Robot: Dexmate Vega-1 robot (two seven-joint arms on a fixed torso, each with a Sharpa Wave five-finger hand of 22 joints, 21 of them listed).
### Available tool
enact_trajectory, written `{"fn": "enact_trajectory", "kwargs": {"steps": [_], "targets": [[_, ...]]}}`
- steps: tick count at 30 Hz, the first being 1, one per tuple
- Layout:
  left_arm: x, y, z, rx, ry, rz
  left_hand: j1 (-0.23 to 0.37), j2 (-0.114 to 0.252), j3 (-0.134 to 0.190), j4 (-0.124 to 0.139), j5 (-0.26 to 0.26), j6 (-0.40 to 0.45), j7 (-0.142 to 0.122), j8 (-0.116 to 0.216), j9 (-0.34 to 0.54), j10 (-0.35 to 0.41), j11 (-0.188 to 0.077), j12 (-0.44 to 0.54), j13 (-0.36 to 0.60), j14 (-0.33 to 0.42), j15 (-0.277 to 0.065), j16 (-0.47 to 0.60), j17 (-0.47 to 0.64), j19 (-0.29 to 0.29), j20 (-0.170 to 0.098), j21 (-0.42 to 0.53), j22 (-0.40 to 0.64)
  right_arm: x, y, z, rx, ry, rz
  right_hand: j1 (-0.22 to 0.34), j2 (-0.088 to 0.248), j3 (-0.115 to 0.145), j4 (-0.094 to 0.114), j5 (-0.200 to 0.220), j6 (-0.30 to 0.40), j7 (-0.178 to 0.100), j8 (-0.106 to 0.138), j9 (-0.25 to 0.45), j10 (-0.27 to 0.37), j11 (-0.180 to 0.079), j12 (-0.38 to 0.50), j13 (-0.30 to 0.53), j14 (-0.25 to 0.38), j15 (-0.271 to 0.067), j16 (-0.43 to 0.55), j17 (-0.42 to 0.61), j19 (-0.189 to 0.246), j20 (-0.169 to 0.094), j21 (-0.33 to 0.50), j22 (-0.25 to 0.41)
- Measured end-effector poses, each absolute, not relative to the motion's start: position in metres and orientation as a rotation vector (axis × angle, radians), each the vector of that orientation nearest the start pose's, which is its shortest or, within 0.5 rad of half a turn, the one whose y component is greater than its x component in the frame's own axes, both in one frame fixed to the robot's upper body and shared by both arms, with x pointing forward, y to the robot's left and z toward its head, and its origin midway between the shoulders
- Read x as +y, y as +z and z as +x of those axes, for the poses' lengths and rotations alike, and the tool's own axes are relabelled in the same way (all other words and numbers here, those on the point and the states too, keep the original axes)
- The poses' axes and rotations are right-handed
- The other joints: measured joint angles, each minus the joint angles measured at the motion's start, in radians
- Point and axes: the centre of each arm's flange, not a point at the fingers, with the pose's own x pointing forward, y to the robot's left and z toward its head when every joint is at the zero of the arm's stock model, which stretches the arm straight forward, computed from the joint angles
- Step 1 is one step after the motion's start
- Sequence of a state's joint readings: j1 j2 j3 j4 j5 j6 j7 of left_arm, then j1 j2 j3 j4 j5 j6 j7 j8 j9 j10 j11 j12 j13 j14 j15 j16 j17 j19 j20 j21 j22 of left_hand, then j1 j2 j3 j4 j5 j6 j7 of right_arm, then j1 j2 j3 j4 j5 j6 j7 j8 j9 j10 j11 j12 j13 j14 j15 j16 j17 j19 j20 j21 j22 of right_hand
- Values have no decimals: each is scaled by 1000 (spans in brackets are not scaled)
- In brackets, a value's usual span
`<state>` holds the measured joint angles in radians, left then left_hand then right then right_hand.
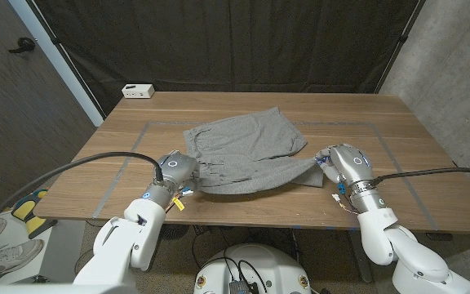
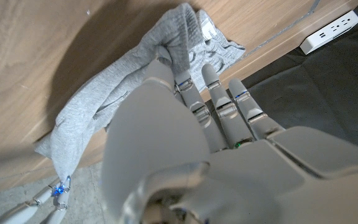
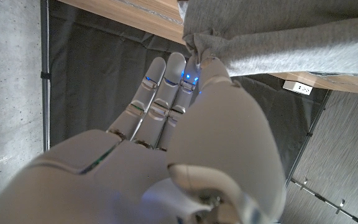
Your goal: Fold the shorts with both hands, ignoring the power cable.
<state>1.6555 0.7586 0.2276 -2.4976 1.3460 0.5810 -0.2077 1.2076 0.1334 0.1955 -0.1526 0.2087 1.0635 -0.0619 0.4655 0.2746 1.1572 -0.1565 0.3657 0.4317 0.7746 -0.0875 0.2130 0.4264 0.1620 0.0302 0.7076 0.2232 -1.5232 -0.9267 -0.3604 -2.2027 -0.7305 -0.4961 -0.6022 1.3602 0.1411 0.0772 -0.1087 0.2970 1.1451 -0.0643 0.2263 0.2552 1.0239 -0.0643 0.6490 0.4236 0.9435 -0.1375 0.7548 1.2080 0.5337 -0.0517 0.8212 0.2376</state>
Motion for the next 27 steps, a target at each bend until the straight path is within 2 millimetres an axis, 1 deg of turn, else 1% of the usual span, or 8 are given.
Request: {"fn": "enact_trajectory", "kwargs": {"steps": [3,13,15,17,22,24,26,27], "targets": [[230,-61,386,-465,345,1663,0,0,6,-6,0,-5,5,2,0,-4,4,4,0,0,0,-7,-5,-4,4,0,0,-258,-106,440,-740,-447,-1364,0,0,0,0,0,0,0,0,0,0,0,0,0,0,0,0,0,-2,-2,4,-1],[247,-38,381,-496,374,1592,0,0,16,-15,-4,-6,6,16,0,-6,5,6,0,0,0,-8,-5,-5,5,8,0,-257,-97,442,-776,-451,-1339,5,-5,-1,-1,0,5,5,0,0,4,4,-6,0,2,2,0,0,-2,-2,15,-6],[249,-37,382,-500,345,1549,0,0,20,-18,-4,-11,11,17,0,-11,11,11,0,0,0,-13,-8,-5,5,8,0,-259,-90,445,-788,-464,-1333,5,-5,-1,-1,0,5,5,0,0,4,4,-7,0,2,2,0,0,-2,-2,15,-8],[254,-31,381,-501,366,1550,0,0,21,-18,-4,-11,11,20,0,-11,11,12,0,0,0,-13,-9,-5,5,9,0,-259,-90,445,-791,-461,-1330,5,-5,-1,-1,0,5,5,0,0,4,4,-7,0,2,2,0,0,-5,2,15,-10],[261,-25,383,-507,318,1481,0,0,25,-23,-3,-11,11,23,1,-14,14,26,0,0,0,-13,-9,-5,5,14,0,-261,-82,449,-816,-473,-1305,8,-3,-2,-1,0,5,5,0,-5,4,4,-8,0,11,0,-4,-5,-5,2,23,-11],[266,-20,383,-508,325,1469,0,0,29,-26,1,-11,11,26,1,-14,14,26,0,0,0,-17,-9,-5,5,18,0,-260,-80,450,-826,-470,-1295,8,-3,-2,-1,0,5,5,-6,-5,4,4,-10,0,11,0,-4,-4,-5,2,30,-15],[268,-18,383,-509,320,1455,0,0,32,-29,4,-16,16,31,1,-20,19,42,0,0,0,-17,-9,-5,6,18,0,-260,-78,451,-834,-469,-1290,8,-3,-2,-1,0,5,5,-6,-5,4,4,-11,0,11,0,-4,-2,-5,2,31,-15],[269,-18,384,-508,295,1429,0,0,34,-31,4,-16,16,31,1,-20,19,44,0,0,0,-17,-11,-5,5,18,0,-261,-73,454,-844,-476,-1286,8,-3,-2,-2,0,5,5,-6,-5,4,3,-11,0,11,0,-4,-3,-5,2,31,-15]]}}
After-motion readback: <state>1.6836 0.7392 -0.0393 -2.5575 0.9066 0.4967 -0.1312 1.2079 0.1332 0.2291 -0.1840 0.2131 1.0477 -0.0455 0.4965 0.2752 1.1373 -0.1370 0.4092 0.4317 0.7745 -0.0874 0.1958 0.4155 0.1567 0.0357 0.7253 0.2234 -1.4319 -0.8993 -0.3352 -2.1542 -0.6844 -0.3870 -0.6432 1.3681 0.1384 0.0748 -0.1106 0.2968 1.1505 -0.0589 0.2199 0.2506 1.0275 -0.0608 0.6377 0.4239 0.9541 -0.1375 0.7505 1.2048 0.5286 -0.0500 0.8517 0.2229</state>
